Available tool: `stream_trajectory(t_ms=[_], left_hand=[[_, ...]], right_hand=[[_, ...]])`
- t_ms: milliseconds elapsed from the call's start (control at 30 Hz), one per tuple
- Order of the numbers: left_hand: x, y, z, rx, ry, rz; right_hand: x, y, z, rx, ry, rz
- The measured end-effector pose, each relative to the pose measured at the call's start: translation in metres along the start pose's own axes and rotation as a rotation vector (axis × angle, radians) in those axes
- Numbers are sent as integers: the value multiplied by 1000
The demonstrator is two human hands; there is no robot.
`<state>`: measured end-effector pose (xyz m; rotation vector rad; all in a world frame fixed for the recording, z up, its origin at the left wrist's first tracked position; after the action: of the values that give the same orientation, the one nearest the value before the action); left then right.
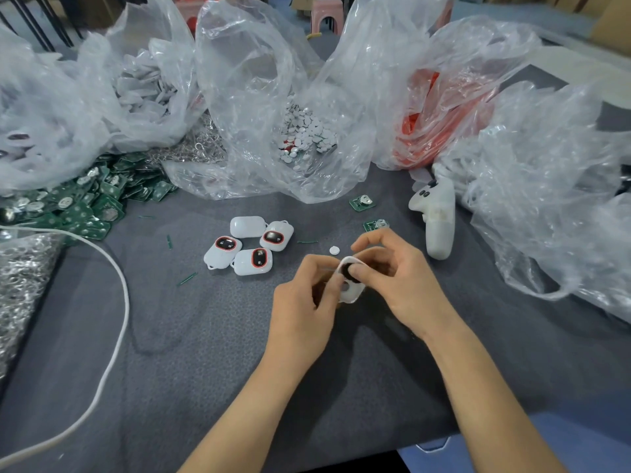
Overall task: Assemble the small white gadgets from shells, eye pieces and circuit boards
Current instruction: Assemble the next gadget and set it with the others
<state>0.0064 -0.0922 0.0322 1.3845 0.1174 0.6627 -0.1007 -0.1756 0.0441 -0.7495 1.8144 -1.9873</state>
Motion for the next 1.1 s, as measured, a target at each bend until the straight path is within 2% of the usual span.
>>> stream_trajectory(t_ms=[167, 267, 400, 767, 1100], left_hand=[[11, -6, 1, 82, 71, -202], [12, -9, 1, 101, 94, -221], [9, -8, 1, 98, 85, -227], [5, -7, 2, 60, 29, -143], [6, -4, 0, 36, 41, -100]], right_hand=[[-14, -2, 3, 28, 15, 111], [-15, 6, 1, -17, 68, 228], [-12, 13, -1, -40, 176, 228], [-7, 11, 2, -101, 92, 74], [-9, 16, 2, -214, 40, 142]])
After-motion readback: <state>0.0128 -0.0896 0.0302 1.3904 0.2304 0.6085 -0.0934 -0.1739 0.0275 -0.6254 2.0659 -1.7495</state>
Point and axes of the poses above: each hand's wrist, its own z-axis towards the middle knuckle, its own x-axis out of the back of the hand, y = z × x, the point moved 8 cm from there along z, towards the middle knuckle, and after that the axes turned 2 degrees about -z, right-handed, at the moved point
